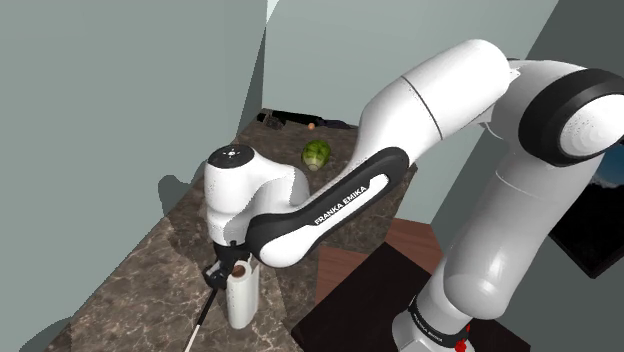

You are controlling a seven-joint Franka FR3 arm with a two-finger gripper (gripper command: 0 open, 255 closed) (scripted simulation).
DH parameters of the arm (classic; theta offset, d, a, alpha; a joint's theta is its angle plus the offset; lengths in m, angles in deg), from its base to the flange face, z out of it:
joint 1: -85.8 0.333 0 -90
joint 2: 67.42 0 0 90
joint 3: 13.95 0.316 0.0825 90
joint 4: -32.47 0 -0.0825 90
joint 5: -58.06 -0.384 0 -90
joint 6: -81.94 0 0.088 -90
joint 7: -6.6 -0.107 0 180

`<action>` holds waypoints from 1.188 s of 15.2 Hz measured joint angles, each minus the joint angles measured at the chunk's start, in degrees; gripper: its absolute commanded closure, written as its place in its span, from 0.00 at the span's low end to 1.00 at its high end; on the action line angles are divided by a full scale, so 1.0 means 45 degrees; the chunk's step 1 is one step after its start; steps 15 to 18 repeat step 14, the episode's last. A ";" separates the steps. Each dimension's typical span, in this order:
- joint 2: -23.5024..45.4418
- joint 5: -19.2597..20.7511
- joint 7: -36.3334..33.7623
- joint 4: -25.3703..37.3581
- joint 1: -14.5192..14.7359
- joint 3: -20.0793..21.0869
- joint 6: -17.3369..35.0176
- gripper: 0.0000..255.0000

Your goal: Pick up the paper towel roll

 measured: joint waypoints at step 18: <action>-0.1666 -0.1522 0.1207 0.0913 -0.0010 -0.0031 -0.2196 1.00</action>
